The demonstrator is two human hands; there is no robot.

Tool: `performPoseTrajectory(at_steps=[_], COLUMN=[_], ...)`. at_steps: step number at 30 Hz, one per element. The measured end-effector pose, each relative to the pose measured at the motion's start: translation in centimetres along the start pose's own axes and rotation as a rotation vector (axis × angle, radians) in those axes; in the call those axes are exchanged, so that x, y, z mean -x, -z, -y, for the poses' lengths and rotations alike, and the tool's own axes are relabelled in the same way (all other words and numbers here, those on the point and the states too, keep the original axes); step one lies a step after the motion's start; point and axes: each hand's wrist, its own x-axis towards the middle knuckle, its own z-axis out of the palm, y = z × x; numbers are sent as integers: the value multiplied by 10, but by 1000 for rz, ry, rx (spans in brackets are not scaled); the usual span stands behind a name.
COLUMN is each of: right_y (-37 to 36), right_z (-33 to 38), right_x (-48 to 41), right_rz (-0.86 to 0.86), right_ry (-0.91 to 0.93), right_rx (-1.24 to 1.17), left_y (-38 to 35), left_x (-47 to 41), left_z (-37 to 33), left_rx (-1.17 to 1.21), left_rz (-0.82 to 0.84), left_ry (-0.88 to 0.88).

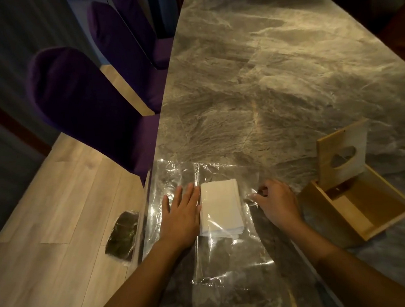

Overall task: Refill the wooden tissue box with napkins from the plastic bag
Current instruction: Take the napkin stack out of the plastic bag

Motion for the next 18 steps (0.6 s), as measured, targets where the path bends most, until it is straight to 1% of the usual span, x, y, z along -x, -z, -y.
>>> performPoseTrajectory(at_steps=[2, 5, 11, 15, 18], right_y=[-1, -3, -13, -19, -22], right_z=[5, 18, 44, 52, 52], right_x=[-1, 1, -2, -7, -9], right_rz=[45, 116, 140, 178, 197], right_ry=[-7, -61, -102, -171, -189], right_rx=[-73, -266, -216, -294, -275], left_y=[-1, -2, -5, -7, -9], left_x=[1, 1, 0, 0, 1], left_z=[0, -2, -2, -2, -3], left_rx=[1, 6, 12, -8, 10], left_rz=[-8, -16, -46, -50, -60], left_ry=[2, 8, 16, 28, 27])
